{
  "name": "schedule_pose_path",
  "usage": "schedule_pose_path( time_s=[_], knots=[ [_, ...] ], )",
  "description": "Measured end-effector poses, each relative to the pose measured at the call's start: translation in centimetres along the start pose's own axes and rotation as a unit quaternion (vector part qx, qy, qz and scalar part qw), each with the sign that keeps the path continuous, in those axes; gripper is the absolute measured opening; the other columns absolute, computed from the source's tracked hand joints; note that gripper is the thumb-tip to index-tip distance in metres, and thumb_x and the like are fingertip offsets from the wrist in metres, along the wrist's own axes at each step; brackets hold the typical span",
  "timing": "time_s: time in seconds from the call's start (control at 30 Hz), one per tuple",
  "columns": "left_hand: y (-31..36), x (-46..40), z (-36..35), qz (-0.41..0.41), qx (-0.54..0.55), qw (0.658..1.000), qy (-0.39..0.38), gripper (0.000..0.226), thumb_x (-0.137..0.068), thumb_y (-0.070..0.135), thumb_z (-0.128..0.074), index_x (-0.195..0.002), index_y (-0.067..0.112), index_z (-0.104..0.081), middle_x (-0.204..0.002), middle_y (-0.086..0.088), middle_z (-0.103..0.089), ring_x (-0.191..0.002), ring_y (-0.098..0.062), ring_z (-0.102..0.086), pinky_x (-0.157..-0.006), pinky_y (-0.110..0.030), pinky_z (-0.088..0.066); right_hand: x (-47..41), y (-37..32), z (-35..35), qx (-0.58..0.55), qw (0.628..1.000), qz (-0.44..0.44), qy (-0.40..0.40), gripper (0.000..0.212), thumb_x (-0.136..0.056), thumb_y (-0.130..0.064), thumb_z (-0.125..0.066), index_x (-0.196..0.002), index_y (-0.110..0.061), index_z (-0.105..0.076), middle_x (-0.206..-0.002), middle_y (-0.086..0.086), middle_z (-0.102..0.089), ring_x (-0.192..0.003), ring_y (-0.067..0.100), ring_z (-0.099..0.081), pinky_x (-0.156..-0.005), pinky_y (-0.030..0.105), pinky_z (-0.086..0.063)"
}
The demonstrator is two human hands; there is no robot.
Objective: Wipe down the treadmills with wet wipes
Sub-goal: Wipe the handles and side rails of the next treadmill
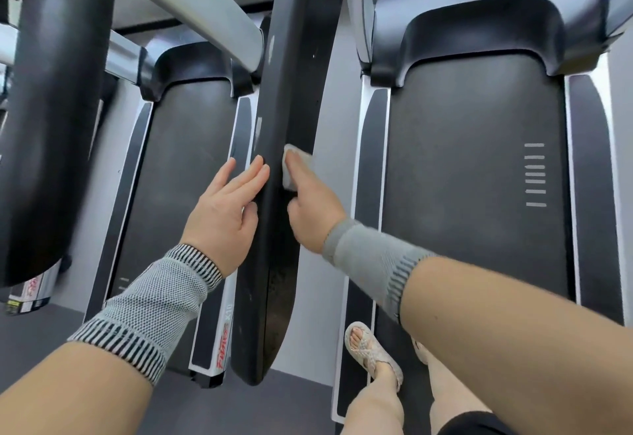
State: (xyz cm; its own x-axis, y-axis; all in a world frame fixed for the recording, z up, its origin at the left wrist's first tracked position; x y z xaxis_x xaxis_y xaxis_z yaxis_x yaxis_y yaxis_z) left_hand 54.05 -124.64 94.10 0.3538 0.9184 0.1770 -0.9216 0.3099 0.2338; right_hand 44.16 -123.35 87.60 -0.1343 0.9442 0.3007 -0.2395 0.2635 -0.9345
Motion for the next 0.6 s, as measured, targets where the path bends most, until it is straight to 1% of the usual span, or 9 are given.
schedule_pose_path(
  time_s=[0.03, 0.1, 0.17, 0.23, 0.3, 0.37, 0.47, 0.53, 0.6],
  knots=[
    [0.0, 0.0, 0.1, 0.000, 0.001, 1.000, 0.004, 0.056, -0.094, 0.002, -0.045, -0.144, 0.026, -0.039, -0.142, 0.030, -0.024, -0.144, -0.007, -0.013, -0.108, -0.024, -0.023, 1.2, -0.2, -0.8, 0.007, 1.000, 0.021, -0.009, 0.069, -0.091, 0.004, -0.036, -0.152, -0.018, -0.012, -0.157, 0.005, -0.021, -0.141, 0.024, -0.027, -0.113, 0.027, -0.024],
    [0.0, 0.0, 0.2, -0.003, 0.002, 1.000, 0.008, 0.056, -0.094, 0.002, -0.046, -0.144, 0.025, -0.040, -0.143, 0.028, -0.025, -0.143, -0.006, -0.012, -0.108, -0.023, -0.023, 3.4, 0.1, -1.8, -0.009, 0.999, 0.026, -0.031, 0.070, -0.092, 0.004, -0.037, -0.151, -0.025, -0.011, -0.156, -0.004, -0.020, -0.135, 0.024, -0.035, -0.107, 0.024, -0.028],
    [0.1, -0.1, 0.2, -0.007, 0.000, 1.000, 0.009, 0.056, -0.094, 0.002, -0.046, -0.144, 0.025, -0.040, -0.143, 0.028, -0.025, -0.144, -0.008, -0.013, -0.108, -0.024, -0.023, 2.2, 0.3, -1.1, -0.011, 0.999, 0.010, -0.029, 0.068, -0.094, -0.001, -0.037, -0.148, -0.033, -0.013, -0.150, -0.005, -0.029, -0.124, 0.024, -0.047, -0.103, 0.028, -0.036],
    [0.1, -0.1, 0.1, -0.007, 0.000, 1.000, 0.014, 0.057, -0.093, 0.001, -0.047, -0.144, 0.025, -0.040, -0.143, 0.028, -0.026, -0.145, -0.011, -0.014, -0.110, -0.027, -0.024, -0.7, 0.3, 0.5, -0.017, 1.000, -0.022, -0.001, 0.066, -0.094, -0.003, -0.037, -0.147, -0.035, -0.015, -0.145, -0.001, -0.035, -0.120, 0.024, -0.049, -0.104, 0.032, -0.038],
    [-0.1, 0.0, -0.1, -0.003, 0.005, 1.000, 0.019, 0.058, -0.092, -0.001, -0.047, -0.144, 0.025, -0.041, -0.142, 0.027, -0.027, -0.143, -0.008, -0.014, -0.111, -0.028, -0.025, -1.8, 0.0, 1.2, -0.027, 0.999, -0.026, 0.022, 0.067, -0.093, -0.003, -0.038, -0.146, -0.038, -0.016, -0.141, 0.001, -0.038, -0.115, 0.026, -0.051, -0.104, 0.038, -0.041],
    [0.0, 0.1, 0.1, -0.012, 0.006, 0.999, 0.030, 0.057, -0.090, -0.001, -0.050, -0.142, 0.023, -0.044, -0.142, 0.025, -0.031, -0.143, -0.008, -0.015, -0.110, -0.030, -0.027, 0.0, 0.1, -0.1, -0.024, 1.000, -0.015, 0.002, 0.069, -0.092, -0.003, -0.038, -0.143, -0.042, -0.015, -0.137, 0.001, -0.040, -0.110, 0.024, -0.053, -0.102, 0.041, -0.044],
    [0.3, -0.4, 1.0, -0.045, -0.004, 0.997, 0.063, 0.048, -0.087, -0.003, -0.054, -0.132, 0.015, -0.057, -0.137, 0.012, -0.047, -0.142, -0.018, -0.025, -0.110, -0.038, -0.032, 2.9, 0.5, -1.7, -0.009, 0.999, -0.006, -0.033, 0.069, -0.093, -0.002, -0.038, -0.146, -0.039, -0.012, -0.141, -0.001, -0.039, -0.113, 0.023, -0.053, -0.103, 0.037, -0.043],
    [0.7, -1.3, 2.1, -0.081, -0.019, 0.992, 0.094, 0.038, -0.085, -0.003, -0.052, -0.120, 0.009, -0.065, -0.127, -0.001, -0.061, -0.138, -0.027, -0.035, -0.109, -0.045, -0.036, 1.5, 0.3, -0.9, -0.005, 1.000, -0.009, -0.011, 0.065, -0.093, -0.002, -0.037, -0.145, -0.035, -0.017, -0.136, 0.002, -0.044, -0.111, 0.023, -0.054, -0.102, 0.038, -0.044],
    [1.1, -2.6, 2.9, -0.107, -0.037, 0.988, 0.107, 0.039, -0.083, -0.002, -0.050, -0.118, 0.006, -0.065, -0.124, -0.006, -0.064, -0.135, -0.032, -0.038, -0.110, -0.047, -0.035, -1.3, 0.0, 0.9, -0.009, 0.999, -0.023, 0.028, 0.065, -0.091, -0.001, -0.037, -0.145, -0.033, -0.019, -0.136, 0.006, -0.046, -0.112, 0.027, -0.054, -0.101, 0.039, -0.044]
  ],
)
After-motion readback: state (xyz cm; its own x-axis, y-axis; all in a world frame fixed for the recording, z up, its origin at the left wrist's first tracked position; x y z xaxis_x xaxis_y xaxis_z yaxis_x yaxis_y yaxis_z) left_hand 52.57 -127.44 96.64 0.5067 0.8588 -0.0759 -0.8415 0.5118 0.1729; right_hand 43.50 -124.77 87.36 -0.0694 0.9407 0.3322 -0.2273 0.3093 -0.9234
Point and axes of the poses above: each hand's wrist, its own x-axis away from the middle knuckle, its own z-axis out of the back of the hand, y = z × x, the point moved 9 cm from there along -x, towards the middle knuckle
